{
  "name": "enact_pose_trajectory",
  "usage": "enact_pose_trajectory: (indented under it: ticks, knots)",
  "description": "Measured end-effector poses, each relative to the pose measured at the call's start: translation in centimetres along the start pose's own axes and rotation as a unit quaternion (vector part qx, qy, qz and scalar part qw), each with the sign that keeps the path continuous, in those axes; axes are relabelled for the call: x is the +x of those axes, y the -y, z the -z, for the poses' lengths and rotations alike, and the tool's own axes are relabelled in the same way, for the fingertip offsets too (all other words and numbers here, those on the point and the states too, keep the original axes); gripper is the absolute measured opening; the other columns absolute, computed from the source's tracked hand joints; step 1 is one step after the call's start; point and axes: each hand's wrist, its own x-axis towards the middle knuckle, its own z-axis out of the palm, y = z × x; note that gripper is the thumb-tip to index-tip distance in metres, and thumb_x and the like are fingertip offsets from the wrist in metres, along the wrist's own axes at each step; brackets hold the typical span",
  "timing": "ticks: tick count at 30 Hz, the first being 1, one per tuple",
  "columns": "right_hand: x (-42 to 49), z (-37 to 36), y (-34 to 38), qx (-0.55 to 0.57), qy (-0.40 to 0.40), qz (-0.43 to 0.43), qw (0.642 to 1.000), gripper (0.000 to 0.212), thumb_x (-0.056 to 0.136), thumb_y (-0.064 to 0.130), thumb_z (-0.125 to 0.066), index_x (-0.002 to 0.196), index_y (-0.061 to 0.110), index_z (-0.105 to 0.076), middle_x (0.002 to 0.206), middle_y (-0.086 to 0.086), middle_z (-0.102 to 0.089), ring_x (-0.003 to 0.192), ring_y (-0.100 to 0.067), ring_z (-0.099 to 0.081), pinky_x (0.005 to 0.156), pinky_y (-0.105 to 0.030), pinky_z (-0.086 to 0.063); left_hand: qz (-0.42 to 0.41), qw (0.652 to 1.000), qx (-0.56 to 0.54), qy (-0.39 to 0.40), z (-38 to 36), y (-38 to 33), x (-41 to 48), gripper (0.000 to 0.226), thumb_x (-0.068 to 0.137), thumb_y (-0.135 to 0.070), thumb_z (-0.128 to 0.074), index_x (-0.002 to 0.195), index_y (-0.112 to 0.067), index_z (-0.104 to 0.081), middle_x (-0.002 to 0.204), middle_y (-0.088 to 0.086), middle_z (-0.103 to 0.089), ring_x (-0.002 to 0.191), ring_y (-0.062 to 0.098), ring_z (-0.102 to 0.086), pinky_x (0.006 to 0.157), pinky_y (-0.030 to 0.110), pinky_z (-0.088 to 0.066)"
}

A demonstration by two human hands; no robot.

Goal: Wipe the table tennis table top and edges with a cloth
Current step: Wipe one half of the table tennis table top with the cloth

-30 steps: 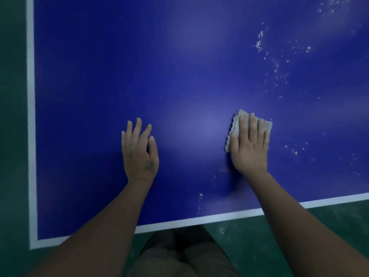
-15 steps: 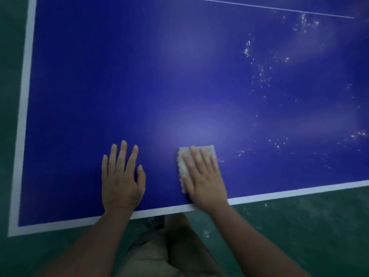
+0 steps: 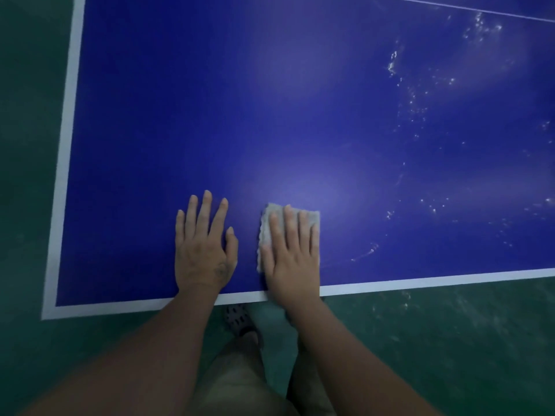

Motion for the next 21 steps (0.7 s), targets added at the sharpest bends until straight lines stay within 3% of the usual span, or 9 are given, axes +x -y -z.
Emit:
enact_pose_trajectory:
  ticks: [4,9,13,18,21]
  knots:
    - [-3.9,0.0,-5.4,-0.014,0.01,0.06,0.998,0.062,0.113,0.045,-0.03,0.171,0.024,-0.021,0.18,-0.002,-0.009,0.166,-0.028,-0.004,0.131,-0.058,-0.018,0.001,1.0,0.008,0.0,-0.1,0.1,0.0,0.062,0.11,-0.041,-0.036,0.169,-0.021,-0.034,0.179,0.007,-0.021,0.168,0.028,-0.01,0.136,0.053,-0.011]
    - [-2.7,1.9,-15.6,-0.035,0.014,-0.069,0.997,0.064,0.113,0.047,-0.018,0.172,0.024,-0.009,0.18,-0.003,-0.001,0.166,-0.026,0.003,0.131,-0.061,-0.014,0.0,1.0,0.007,-0.004,0.0,-0.1,0.0,0.061,0.11,-0.04,-0.037,0.169,-0.021,-0.035,0.179,0.007,-0.022,0.168,0.028,-0.012,0.135,0.054,-0.014]
    - [-0.4,1.6,-14.7,-0.031,-0.008,-0.126,0.992,0.066,0.112,0.045,-0.021,0.172,0.018,-0.012,0.18,-0.009,-0.004,0.166,-0.031,0.001,0.131,-0.061,-0.009,-0.001,1.0,0.017,-0.015,0.0,-0.3,-0.1,0.06,0.111,-0.039,-0.038,0.168,-0.021,-0.037,0.179,0.008,-0.024,0.167,0.028,-0.015,0.135,0.054,-0.016]
    - [-1.8,0.1,-6.7,-0.018,0.004,0.044,0.999,0.067,0.113,0.044,-0.026,0.172,0.02,-0.007,0.18,-0.01,0.0,0.166,-0.034,0.003,0.133,-0.058,-0.006,-0.001,1.0,0.02,-0.019,0.0,-0.7,0.0,0.06,0.111,-0.037,-0.04,0.168,-0.02,-0.038,0.178,0.008,-0.026,0.167,0.028,-0.017,0.135,0.055,-0.017]
    - [-3.7,0.2,-7.5,-0.004,0.017,0.112,0.994,0.064,0.114,0.046,-0.026,0.172,0.022,-0.013,0.18,-0.006,-0.004,0.166,-0.031,-0.001,0.133,-0.057,-0.013,0.001,0.999,0.03,-0.019,-0.3,-1.0,-0.1,0.059,0.11,-0.036,-0.04,0.167,-0.018,-0.039,0.177,0.009,-0.028,0.166,0.03,-0.019,0.134,0.055,-0.017]
